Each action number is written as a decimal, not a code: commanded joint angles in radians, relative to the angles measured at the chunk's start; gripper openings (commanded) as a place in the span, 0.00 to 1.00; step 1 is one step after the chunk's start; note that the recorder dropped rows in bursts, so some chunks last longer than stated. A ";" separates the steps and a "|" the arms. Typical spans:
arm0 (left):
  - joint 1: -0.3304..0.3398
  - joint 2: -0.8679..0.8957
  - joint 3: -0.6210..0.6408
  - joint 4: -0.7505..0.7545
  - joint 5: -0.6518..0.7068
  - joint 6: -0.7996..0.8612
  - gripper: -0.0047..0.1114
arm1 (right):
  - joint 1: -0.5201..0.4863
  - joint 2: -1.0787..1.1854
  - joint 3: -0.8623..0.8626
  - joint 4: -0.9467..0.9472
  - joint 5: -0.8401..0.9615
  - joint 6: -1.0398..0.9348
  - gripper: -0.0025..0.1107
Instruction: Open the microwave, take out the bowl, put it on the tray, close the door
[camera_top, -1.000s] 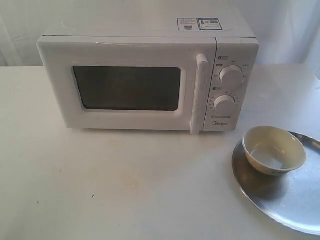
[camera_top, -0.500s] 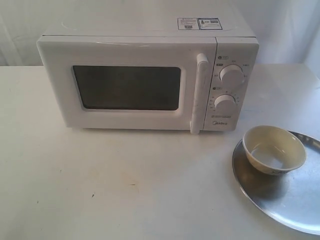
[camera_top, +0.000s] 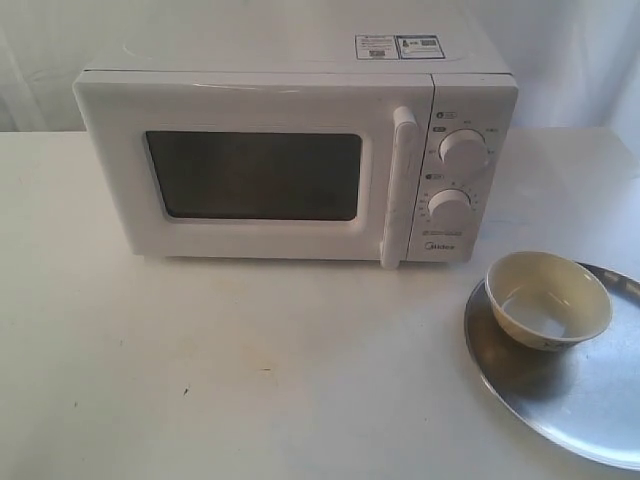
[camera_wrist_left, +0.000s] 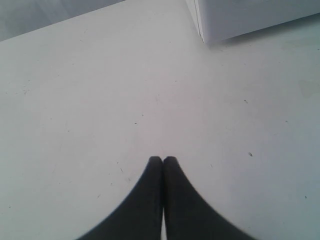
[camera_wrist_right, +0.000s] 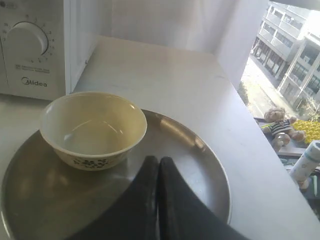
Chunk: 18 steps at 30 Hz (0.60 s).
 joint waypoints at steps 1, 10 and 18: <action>-0.004 -0.004 -0.004 -0.004 0.002 -0.002 0.04 | -0.005 -0.007 0.004 -0.005 -0.003 0.086 0.02; -0.004 -0.004 -0.004 -0.004 0.002 -0.002 0.04 | -0.005 -0.007 0.004 -0.005 0.002 0.032 0.02; -0.004 -0.004 -0.004 -0.004 0.002 -0.002 0.04 | -0.005 -0.007 0.004 -0.007 0.006 -0.035 0.02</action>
